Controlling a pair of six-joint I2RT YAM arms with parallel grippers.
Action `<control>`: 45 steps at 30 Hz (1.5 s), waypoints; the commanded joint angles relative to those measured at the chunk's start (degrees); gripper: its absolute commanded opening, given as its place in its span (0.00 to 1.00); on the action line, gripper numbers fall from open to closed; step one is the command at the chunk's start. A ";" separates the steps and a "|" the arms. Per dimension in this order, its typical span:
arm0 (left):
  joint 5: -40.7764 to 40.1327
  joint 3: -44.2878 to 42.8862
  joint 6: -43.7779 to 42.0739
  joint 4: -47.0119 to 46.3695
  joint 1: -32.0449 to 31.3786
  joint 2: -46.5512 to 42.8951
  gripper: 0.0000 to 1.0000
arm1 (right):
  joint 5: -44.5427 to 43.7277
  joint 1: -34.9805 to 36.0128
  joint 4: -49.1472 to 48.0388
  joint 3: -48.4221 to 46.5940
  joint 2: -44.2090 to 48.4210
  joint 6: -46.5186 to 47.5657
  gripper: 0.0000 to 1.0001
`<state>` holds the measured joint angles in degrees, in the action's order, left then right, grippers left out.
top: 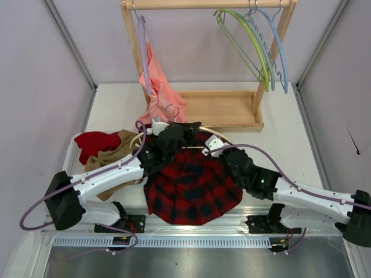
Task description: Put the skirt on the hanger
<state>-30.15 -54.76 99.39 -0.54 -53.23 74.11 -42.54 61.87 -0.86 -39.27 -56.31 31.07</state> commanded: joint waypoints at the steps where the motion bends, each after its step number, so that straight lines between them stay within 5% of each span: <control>1: -0.95 0.36 -0.52 -0.52 0.76 -2.74 0.00 | -2.10 0.45 2.61 -1.87 2.70 -0.92 0.00; 18: 1.67 1.76 -1.40 -2.36 1.03 -4.23 0.00 | -5.00 0.80 -3.88 -0.46 -0.11 7.95 0.00; 36: 7.21 1.94 -0.25 -2.98 1.02 -1.95 0.00 | 1.93 1.06 -16.80 0.77 -2.84 8.84 0.00; 45: 8.44 1.68 1.15 -3.42 1.64 -0.28 0.00 | 4.58 1.15 -6.46 -2.12 -1.78 0.32 0.00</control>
<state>-26.55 -52.53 99.46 -3.14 -51.46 73.30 -40.62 62.57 -9.32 -38.30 -59.20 35.90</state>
